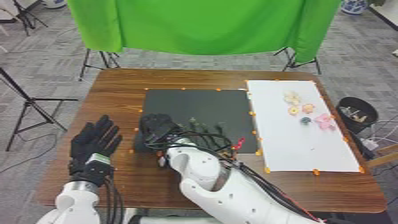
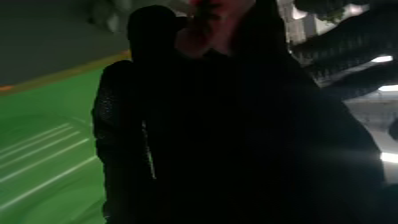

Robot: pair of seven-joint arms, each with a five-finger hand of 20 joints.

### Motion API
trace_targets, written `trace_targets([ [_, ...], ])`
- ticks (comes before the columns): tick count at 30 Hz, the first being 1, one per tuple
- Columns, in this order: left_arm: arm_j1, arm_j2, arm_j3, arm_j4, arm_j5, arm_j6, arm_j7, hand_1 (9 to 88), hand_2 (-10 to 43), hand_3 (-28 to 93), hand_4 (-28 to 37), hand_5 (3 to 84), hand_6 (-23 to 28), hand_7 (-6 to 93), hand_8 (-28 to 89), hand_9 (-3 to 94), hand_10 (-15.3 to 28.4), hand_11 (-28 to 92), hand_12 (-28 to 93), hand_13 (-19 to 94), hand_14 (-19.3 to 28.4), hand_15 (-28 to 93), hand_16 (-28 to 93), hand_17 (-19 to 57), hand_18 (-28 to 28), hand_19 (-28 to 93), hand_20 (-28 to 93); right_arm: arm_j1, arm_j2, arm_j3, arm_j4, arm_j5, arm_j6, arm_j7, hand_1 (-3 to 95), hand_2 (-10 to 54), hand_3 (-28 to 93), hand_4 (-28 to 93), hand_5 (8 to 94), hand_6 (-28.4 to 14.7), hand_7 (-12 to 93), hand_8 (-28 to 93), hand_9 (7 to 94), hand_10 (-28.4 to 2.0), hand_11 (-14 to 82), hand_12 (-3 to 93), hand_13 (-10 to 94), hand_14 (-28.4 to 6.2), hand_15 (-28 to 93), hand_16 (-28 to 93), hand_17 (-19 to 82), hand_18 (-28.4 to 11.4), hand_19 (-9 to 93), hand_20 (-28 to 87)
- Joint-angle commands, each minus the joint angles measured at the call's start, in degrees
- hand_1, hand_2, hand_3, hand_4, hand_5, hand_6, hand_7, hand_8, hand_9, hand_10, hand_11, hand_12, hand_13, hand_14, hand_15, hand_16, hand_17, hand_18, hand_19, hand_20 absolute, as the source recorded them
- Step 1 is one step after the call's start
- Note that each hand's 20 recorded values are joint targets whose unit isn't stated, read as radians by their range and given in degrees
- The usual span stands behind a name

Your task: Arrange flowers

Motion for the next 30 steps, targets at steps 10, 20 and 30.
trace_targets([
  [10, 1.16, 0.02, -0.85, -0.17, -0.47, -0.18, -0.35, 28.9, 17.7, 74, -28.2, 36.6, 9.6, 19.7, -10, 23.1, 14.7, 28, 9, 15, 14.5, 38, -10, -7.7, 12.8, 37, 8, 0.87, 0.7, -1.05, -2.39, 1.25, 3.14, 4.38, 49.9, -9.5, 79, -28, 60.1, 3.3, 20, -16, 64.6, -11.2, 12.8, 13.8, 60, -10.5, 43, 29, 31, -20.2, 81, 35],
  [20, 2.56, -0.44, -1.5, -0.66, -1.0, -0.12, 1.11, 28.9, 17.7, 74, -28.2, 36.1, 9.5, 20.1, -11, 22.9, 14.7, 28, 9, 15, 14.4, 38, -10, -7.7, 12.8, 37, 7, 0.45, 1.48, -0.12, -4.85, 2.77, 1.29, 4.32, 41.8, -9.5, 82, -28, 58.5, 1.7, 19, -15, 61.5, -12.5, 12.2, 13.1, 58, -12.5, 48, 19, 30, -20.7, 81, 33],
  [30, 4.02, -2.84, -2.76, -0.1, 0.1, -3.4, 1.0, 28.7, 17.7, 74, -28.2, 36.8, 9.5, 20.3, -11, 24.0, 14.9, 28, 9, 17, 15.0, 39, -10, -7.7, 12.9, 37, 7, -7.39, 20.58, 15.07, -22.08, -2.42, -5.05, 3.42, 33.5, -9.4, 81, -28, 48.3, -1.4, 17, -14, 51.3, -13.5, 10.2, 12.3, 52, -14.6, 46, 16, 28, -21.9, 80, 32],
])
